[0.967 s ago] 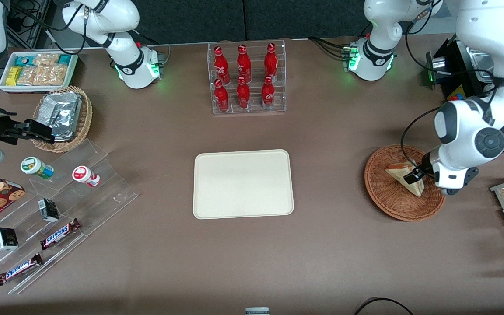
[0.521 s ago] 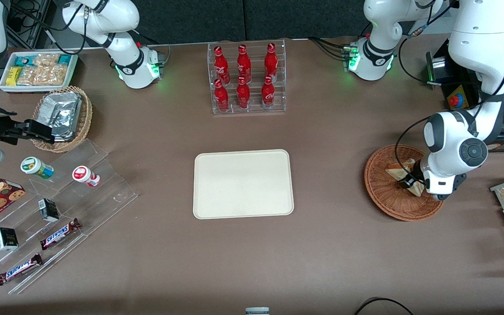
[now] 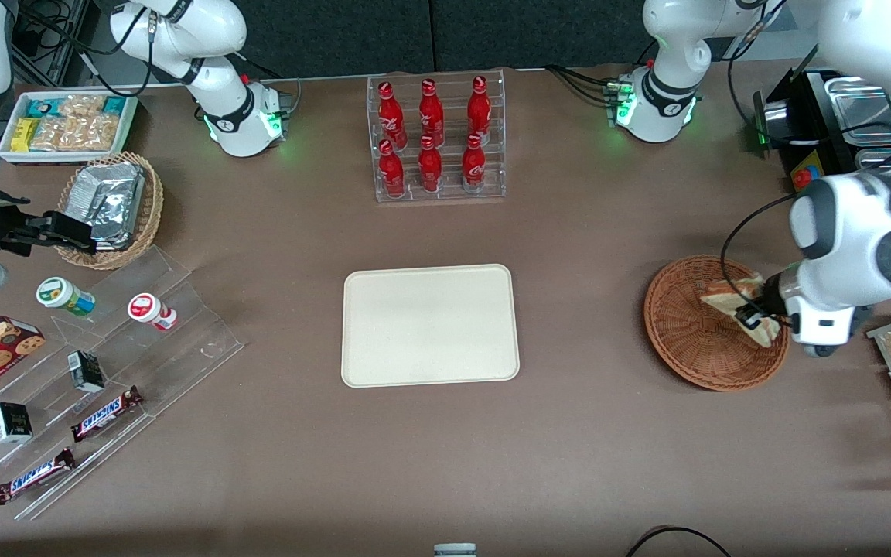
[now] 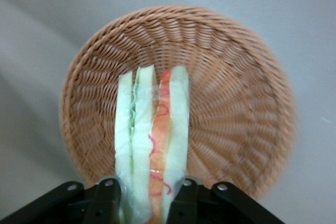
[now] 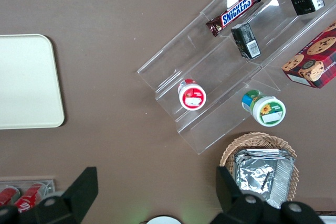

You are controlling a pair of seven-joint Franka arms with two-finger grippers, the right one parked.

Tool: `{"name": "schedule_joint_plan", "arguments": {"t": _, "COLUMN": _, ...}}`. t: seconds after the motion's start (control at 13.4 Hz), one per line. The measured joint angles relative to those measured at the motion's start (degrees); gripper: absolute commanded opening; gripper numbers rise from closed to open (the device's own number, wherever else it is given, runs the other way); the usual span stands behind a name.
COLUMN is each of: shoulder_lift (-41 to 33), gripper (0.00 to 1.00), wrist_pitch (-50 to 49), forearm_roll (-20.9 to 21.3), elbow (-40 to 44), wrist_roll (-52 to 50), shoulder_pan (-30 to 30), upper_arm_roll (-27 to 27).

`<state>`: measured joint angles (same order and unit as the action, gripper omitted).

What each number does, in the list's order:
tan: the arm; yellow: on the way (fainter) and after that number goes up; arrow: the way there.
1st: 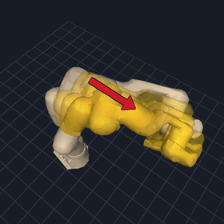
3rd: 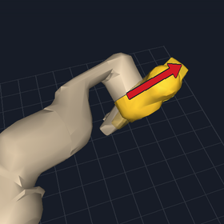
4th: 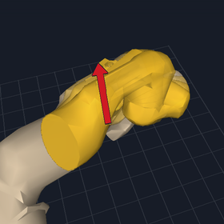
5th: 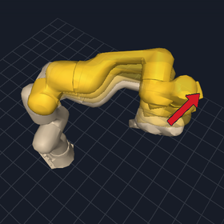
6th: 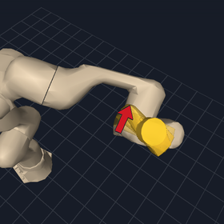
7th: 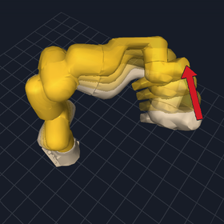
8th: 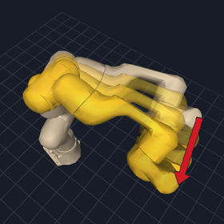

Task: Place sandwich from basket to tray
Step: 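Carry the held sandwich over the cream tray with the left gripper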

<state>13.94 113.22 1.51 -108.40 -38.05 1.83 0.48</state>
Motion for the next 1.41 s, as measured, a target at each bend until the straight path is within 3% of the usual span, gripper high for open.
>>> {"name": "schedule_joint_plan", "arguments": {"t": 0.22, "shoulder_lift": -0.8, "gripper": 0.02, "wrist_pitch": -11.7, "forearm_roll": -1.5, "elbow": 11.8, "wrist_roll": -4.5, "shoulder_pan": -0.8, "upper_arm_roll": 6.7}}
{"name": "schedule_joint_plan", "arguments": {"t": 0.52, "shoulder_lift": 0.0, "gripper": 0.04, "wrist_pitch": -13.0, "forearm_roll": -2.0, "elbow": 17.3, "wrist_roll": -11.8, "shoulder_pan": -5.4, "upper_arm_roll": 15.1}}
{"name": "schedule_joint_plan", "arguments": {"t": 0.97, "shoulder_lift": 6.8, "gripper": 0.05, "wrist_pitch": -12.9, "forearm_roll": -1.9, "elbow": 23.6, "wrist_roll": -14.3, "shoulder_pan": -22.7, "upper_arm_roll": 16.2}}
{"name": "schedule_joint_plan", "arguments": {"t": 1.41, "shoulder_lift": 21.9, "gripper": 0.06, "wrist_pitch": -9.7, "forearm_roll": 2.6, "elbow": 33.2, "wrist_roll": -11.5, "shoulder_pan": -31.7, "upper_arm_roll": 16.1}}
